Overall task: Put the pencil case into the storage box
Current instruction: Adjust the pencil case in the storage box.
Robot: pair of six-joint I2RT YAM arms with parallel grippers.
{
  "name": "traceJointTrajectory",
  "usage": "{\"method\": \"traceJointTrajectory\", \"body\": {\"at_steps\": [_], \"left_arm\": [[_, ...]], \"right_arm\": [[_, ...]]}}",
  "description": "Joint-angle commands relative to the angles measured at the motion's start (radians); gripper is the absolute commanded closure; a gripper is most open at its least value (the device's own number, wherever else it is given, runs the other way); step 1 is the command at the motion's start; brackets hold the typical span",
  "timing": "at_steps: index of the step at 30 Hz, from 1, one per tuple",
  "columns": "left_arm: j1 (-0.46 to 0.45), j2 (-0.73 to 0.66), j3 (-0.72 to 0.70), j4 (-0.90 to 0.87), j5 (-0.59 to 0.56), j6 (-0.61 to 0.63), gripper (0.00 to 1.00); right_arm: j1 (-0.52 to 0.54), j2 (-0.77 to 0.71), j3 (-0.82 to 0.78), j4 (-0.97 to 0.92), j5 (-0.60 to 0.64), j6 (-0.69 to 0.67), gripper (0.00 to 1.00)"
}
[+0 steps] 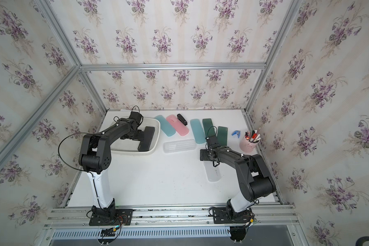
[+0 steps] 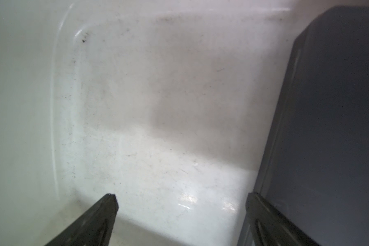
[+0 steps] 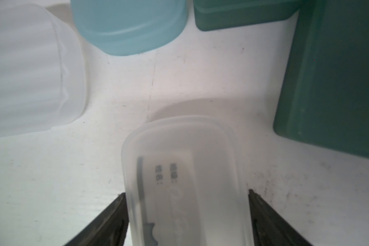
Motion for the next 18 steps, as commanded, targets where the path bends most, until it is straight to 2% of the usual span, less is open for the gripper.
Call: {"method": "traceJointTrajectory", "body": {"at_steps": [1,11,18], "left_arm": [[-0.014,-0.002,0.005,-0.016,0.027,-0.017,0.01],[0.002,-0.091,0.037,-0.081,-0.031,0.011,0.01],[0.052,-0.005,0.079,-0.103,-0.075,0.017,0.01]], "right_arm": [[-0.001,-0.011,-0.011,-0.106,-0.05,0.03,0.12],[-0.009,-0.041,-0.03,-0.111,-0.068,0.028,0.11],[-0.009,-0.063,-0.048,-0.139,-0.071,0.031,0.0]]}}
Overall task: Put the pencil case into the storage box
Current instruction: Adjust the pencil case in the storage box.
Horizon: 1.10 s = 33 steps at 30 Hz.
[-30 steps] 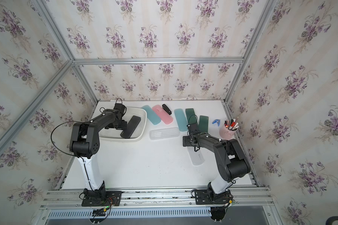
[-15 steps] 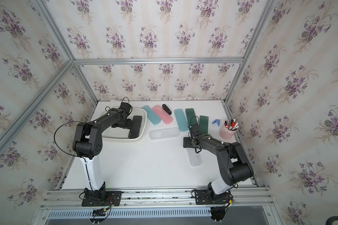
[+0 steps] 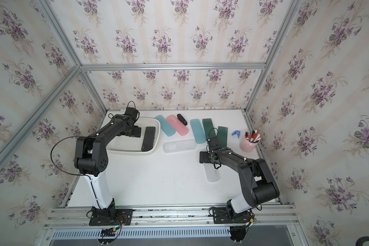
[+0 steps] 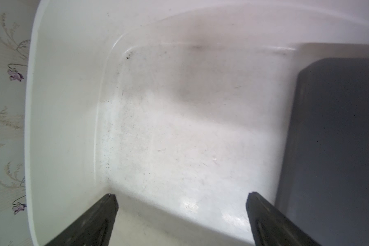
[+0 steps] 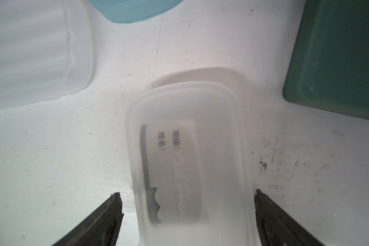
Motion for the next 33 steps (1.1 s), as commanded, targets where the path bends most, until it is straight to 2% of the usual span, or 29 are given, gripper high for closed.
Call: {"method": "traceJointTrajectory", "body": {"at_steps": [1,5,10,14,22,33], "left_arm": [[0.005,0.048,0.022,-0.03,-0.018,0.013,0.01],[-0.006,0.101,0.045,-0.037,0.026,0.001,0.01],[-0.047,0.112,0.043,-0.028,0.042,-0.012,0.01],[-0.08,0.117,0.044,-0.029,0.071,-0.042,0.01],[-0.134,0.119,0.013,-0.022,0.127,-0.137,0.01],[-0.21,0.077,0.006,-0.034,0.128,-0.213,0.01]], "right_arm": [[0.0,-0.002,-0.015,-0.098,-0.023,0.026,0.0],[0.0,0.021,-0.012,-0.106,-0.023,0.029,0.01],[0.001,0.027,-0.02,-0.098,-0.02,0.036,0.14],[0.002,0.015,-0.025,-0.096,-0.01,0.043,0.19],[0.0,-0.012,-0.028,-0.085,-0.008,0.052,0.21],[-0.002,-0.043,-0.026,-0.08,-0.012,0.048,0.25]]}}
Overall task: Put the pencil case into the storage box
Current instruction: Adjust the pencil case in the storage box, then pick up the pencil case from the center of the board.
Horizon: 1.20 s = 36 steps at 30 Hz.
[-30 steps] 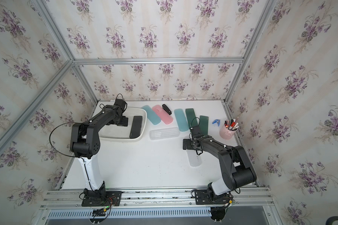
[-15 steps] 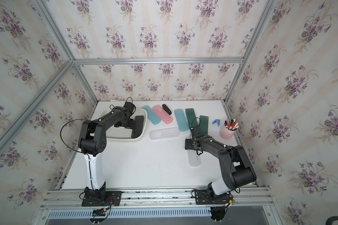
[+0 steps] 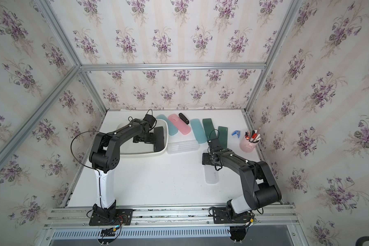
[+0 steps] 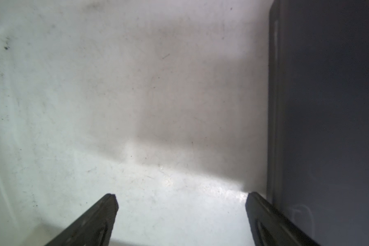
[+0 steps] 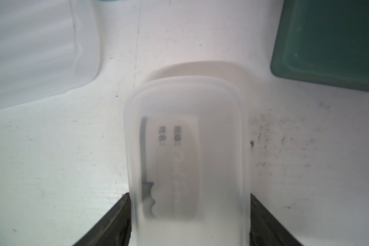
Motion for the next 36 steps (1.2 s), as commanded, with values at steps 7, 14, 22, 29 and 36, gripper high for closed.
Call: {"method": "traceJointTrajectory", "body": {"at_steps": [7,14,22,29,36], "left_arm": [[-0.012,-0.062,-0.011,-0.03,-0.033,-0.002,0.01],[0.0,-0.172,0.003,-0.072,-0.077,0.057,0.01],[-0.001,-0.378,-0.117,-0.071,-0.109,0.088,0.01],[0.0,-0.487,-0.268,-0.034,-0.109,0.085,0.01],[0.013,-0.517,-0.355,-0.005,-0.104,0.083,0.01]], "right_arm": [[0.0,-0.008,-0.002,-0.039,-0.043,-0.003,0.26],[0.001,-0.007,-0.008,-0.029,-0.019,-0.006,0.29],[0.012,-0.055,0.033,0.009,-0.062,-0.004,0.36],[0.066,-0.005,0.172,-0.008,-0.078,-0.006,0.36],[0.131,0.131,0.37,-0.027,-0.075,-0.001,0.36]]}}
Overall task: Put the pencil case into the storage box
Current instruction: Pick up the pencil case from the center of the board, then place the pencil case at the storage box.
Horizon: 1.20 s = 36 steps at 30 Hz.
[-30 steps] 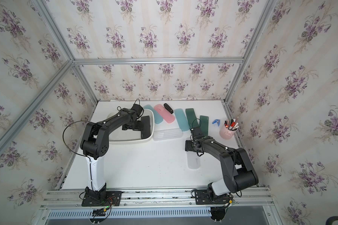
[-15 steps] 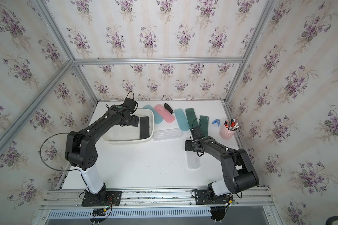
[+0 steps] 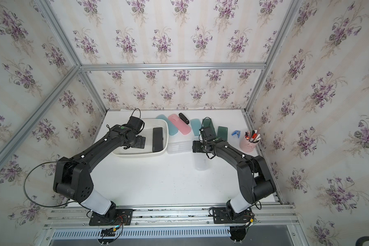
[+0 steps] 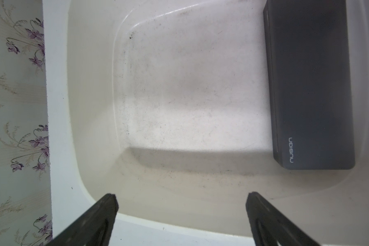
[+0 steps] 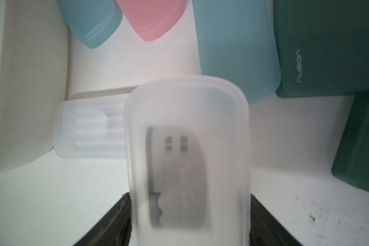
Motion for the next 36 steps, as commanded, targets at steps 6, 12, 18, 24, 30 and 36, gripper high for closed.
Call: {"method": "traceJointTrajectory", "body": {"at_steps": [6,12,18,24,30,36], "left_arm": [[0.064,-0.047,-0.037,0.029,0.024,0.014,0.01],[0.13,-0.086,-0.045,0.024,0.062,0.039,0.01],[0.198,-0.121,-0.092,0.045,0.1,0.049,0.01],[0.248,-0.125,-0.106,0.057,0.123,0.072,0.01],[0.267,-0.114,-0.105,0.073,0.147,0.073,0.01],[0.272,-0.114,-0.117,0.085,0.161,0.075,0.01]], "right_arm": [[0.102,0.18,0.365,-0.079,-0.011,0.006,0.36],[0.201,0.423,0.775,-0.156,-0.053,0.02,0.37],[0.252,0.646,1.084,-0.176,-0.095,0.077,0.37],[0.281,0.786,1.206,-0.081,-0.13,0.185,0.37],[0.323,0.856,1.21,0.043,-0.13,0.286,0.37],[0.343,0.91,1.242,0.088,-0.12,0.346,0.38]]}}
